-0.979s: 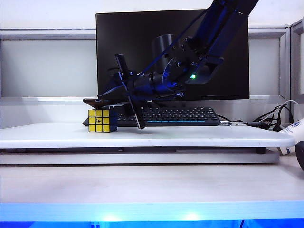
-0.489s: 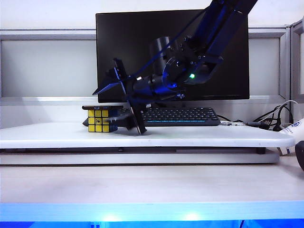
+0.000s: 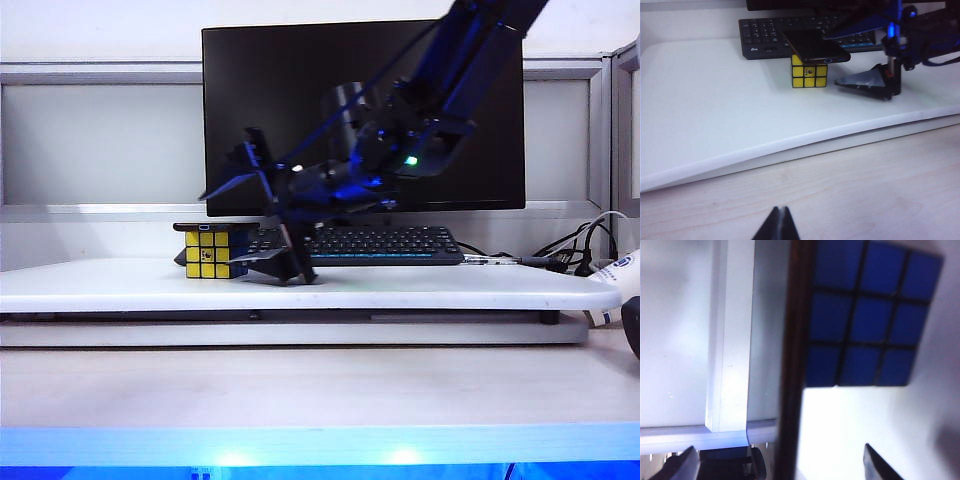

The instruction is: Put the phone on top of the Rubik's Cube.

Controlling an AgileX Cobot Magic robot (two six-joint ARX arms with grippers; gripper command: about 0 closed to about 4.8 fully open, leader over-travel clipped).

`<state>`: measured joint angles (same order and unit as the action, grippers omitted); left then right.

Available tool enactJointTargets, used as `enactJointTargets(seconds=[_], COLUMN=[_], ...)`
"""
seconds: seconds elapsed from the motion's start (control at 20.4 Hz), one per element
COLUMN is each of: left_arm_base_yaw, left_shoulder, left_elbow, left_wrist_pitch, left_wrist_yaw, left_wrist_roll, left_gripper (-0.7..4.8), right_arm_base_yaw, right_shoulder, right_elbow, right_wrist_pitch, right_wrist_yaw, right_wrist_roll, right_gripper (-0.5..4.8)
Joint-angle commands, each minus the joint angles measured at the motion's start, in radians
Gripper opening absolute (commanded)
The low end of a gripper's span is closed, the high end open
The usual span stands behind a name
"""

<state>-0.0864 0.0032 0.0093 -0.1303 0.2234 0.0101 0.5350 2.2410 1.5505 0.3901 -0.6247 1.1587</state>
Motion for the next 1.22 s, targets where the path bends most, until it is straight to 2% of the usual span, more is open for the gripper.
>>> enactJointTargets(seconds=[0.05, 0.39, 0.54, 0.68, 0.78, 0.88, 1.08, 1.22], left_arm_base_yaw=[0.001, 0.001, 0.001, 0.001, 0.001, 0.001, 0.001, 0.001], left_shoulder=[0.000, 0.000, 0.000, 0.000, 0.000, 0.000, 0.000, 0.000], left_elbow=[0.000, 0.000, 0.000, -0.001, -0.001, -0.001, -0.001, -0.001], left_wrist_pitch=[0.013, 0.013, 0.013, 0.012, 0.012, 0.011, 0.011, 0.008], left_wrist_yaw=[-0.002, -0.002, -0.002, -0.002, -0.002, -0.002, -0.002, 0.001], left_wrist_roll=[0.005, 0.005, 0.005, 0.005, 0.005, 0.005, 0.005, 0.005], left_gripper=[-0.05, -0.06, -0.05, -0.06, -0.05, -0.05, -0.05, -0.05], right_arm_base_yaw=[-0.035, -0.104, -0.149, -0.208, -0.222, -0.229, -0.229, -0.229], right_shoulder=[-0.008, -0.010, -0.012, -0.031, -0.051, -0.091, -0.171, -0.252], right_elbow=[0.002, 0.002, 0.002, 0.001, 0.000, -0.001, -0.002, -0.003], right_wrist_pitch=[0.014, 0.030, 0.059, 0.055, 0.047, -0.031, -0.264, -0.518], right_wrist_yaw=[-0.032, -0.076, -0.107, -0.169, -0.190, -0.188, -0.150, -0.047], right_wrist_roll=[-0.006, -0.007, -0.069, -0.133, -0.183, -0.285, -0.536, -0.801], right_gripper=[4.22, 4.22, 4.17, 3.65, 3.50, 3.21, 3.13, 3.00])
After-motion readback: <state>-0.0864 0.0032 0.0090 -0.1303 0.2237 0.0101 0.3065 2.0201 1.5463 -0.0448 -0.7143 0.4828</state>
